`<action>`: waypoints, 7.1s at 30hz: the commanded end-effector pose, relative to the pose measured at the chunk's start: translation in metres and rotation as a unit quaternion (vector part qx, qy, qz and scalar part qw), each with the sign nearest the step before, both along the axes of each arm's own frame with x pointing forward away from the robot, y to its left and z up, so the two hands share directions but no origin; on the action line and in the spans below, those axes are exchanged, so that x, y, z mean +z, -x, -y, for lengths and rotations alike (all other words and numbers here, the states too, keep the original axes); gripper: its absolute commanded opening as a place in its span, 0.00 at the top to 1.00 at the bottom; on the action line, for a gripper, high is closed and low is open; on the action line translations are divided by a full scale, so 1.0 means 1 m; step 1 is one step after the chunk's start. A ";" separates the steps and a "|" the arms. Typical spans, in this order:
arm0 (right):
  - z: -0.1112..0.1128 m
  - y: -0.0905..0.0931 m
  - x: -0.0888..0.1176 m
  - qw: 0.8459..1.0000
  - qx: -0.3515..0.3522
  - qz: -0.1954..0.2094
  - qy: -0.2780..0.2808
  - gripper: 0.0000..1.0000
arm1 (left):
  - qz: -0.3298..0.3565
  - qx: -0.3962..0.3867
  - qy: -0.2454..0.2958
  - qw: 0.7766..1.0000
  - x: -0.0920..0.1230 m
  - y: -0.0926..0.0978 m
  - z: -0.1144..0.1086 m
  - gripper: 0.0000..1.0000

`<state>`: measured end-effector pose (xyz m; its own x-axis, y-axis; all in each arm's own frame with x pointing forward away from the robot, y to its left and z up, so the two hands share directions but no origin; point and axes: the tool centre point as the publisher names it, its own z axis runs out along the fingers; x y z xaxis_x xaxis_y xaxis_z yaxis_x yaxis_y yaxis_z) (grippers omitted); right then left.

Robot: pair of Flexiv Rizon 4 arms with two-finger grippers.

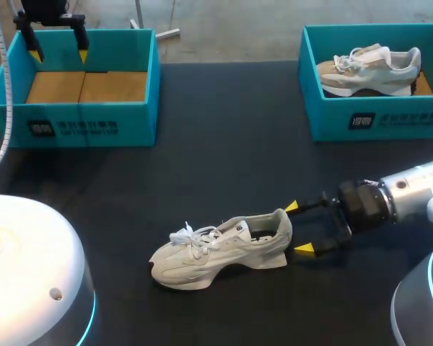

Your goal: Take the shoe out of the shoebox, open the shoe tongue, remove and reinsert the insole, then place the shoe into the shoebox

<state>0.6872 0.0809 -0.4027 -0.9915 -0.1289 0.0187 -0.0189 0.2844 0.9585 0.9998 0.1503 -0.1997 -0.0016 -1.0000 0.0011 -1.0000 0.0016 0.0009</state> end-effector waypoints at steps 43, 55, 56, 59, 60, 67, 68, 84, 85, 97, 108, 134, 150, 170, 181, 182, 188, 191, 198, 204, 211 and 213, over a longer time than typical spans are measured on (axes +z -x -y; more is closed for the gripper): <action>-0.048 0.012 -0.010 1.000 0.002 0.006 -0.024 0.00 | 0.000 0.000 0.000 1.000 0.000 0.000 0.000 0.00; -0.052 0.014 -0.011 1.000 -0.009 0.008 -0.023 0.00 | 0.000 0.000 0.000 1.000 0.000 0.000 0.000 0.00; -0.053 0.014 -0.012 1.000 -0.010 0.007 -0.023 0.00 | 0.000 0.000 0.000 1.000 0.000 0.000 0.000 0.00; -0.054 0.014 -0.013 1.000 -0.011 0.005 -0.024 0.00 | 0.000 0.000 0.000 1.000 0.000 0.000 0.000 0.00; -0.055 0.014 -0.013 1.000 -0.012 0.005 -0.024 0.00 | 0.000 0.000 0.000 1.000 0.000 0.000 0.000 0.00; -0.059 0.012 -0.012 1.000 -0.013 0.006 -0.024 0.00 | 0.000 0.000 0.000 1.000 0.000 0.000 0.000 0.00; -0.060 0.011 -0.012 1.000 -0.013 0.006 -0.023 0.00 | 0.000 0.000 0.000 1.000 0.000 0.000 0.000 0.00; -0.064 0.014 -0.014 0.998 -0.053 0.018 -0.023 1.00 | 0.000 0.000 0.000 1.000 0.000 0.000 0.000 0.00; -0.064 0.014 -0.014 0.998 -0.058 0.020 -0.026 1.00 | 0.000 0.000 0.000 1.000 0.000 0.000 0.000 0.00; -0.064 0.010 -0.011 0.993 -0.110 0.036 -0.039 1.00 | 0.000 0.000 0.000 1.000 0.000 0.000 0.000 0.00; -0.064 0.009 -0.010 0.991 -0.120 0.038 -0.039 1.00 | 0.000 0.000 0.000 1.000 0.000 0.000 0.000 0.00; -0.063 0.009 -0.008 0.993 -0.110 0.035 -0.039 1.00 | 0.000 0.000 0.000 1.000 0.000 0.000 0.000 0.00; -0.068 0.010 -0.011 0.994 -0.098 0.030 -0.042 1.00 | 0.000 0.000 0.000 1.000 0.000 0.000 0.000 0.00; -0.056 0.014 -0.002 0.993 -0.104 0.030 -0.039 0.00 | 0.000 0.000 0.000 1.000 0.000 0.000 0.000 0.00; -0.058 0.010 -0.010 0.994 -0.096 0.023 -0.040 0.00 | 0.000 0.000 0.000 1.000 0.000 0.000 0.000 0.00; -0.058 0.010 -0.010 0.994 -0.095 0.022 -0.039 0.00 | 0.000 0.000 0.000 1.000 0.000 0.000 0.000 0.00; -0.059 0.009 -0.011 0.995 -0.093 0.020 -0.038 0.00 | 0.000 0.000 0.000 1.000 0.000 0.000 0.000 0.00; -0.060 0.008 -0.010 0.995 -0.093 0.021 -0.039 0.00 | 0.000 0.000 0.000 1.000 0.000 0.000 0.000 0.00; -0.065 0.008 -0.010 0.995 -0.090 0.022 -0.038 0.02 | 0.000 0.000 0.000 1.000 0.000 0.000 0.000 0.00; -0.069 0.007 -0.011 0.995 -0.088 0.021 -0.036 0.00 | 0.000 0.000 0.000 1.000 0.000 0.000 0.000 0.00; -0.069 0.006 -0.011 0.995 -0.088 0.023 -0.036 1.00 | 0.000 0.000 0.000 1.000 0.000 0.000 0.000 0.00; -0.069 0.006 -0.011 0.995 -0.088 0.024 -0.036 1.00 | 0.000 0.000 0.000 1.000 0.000 0.000 0.000 0.00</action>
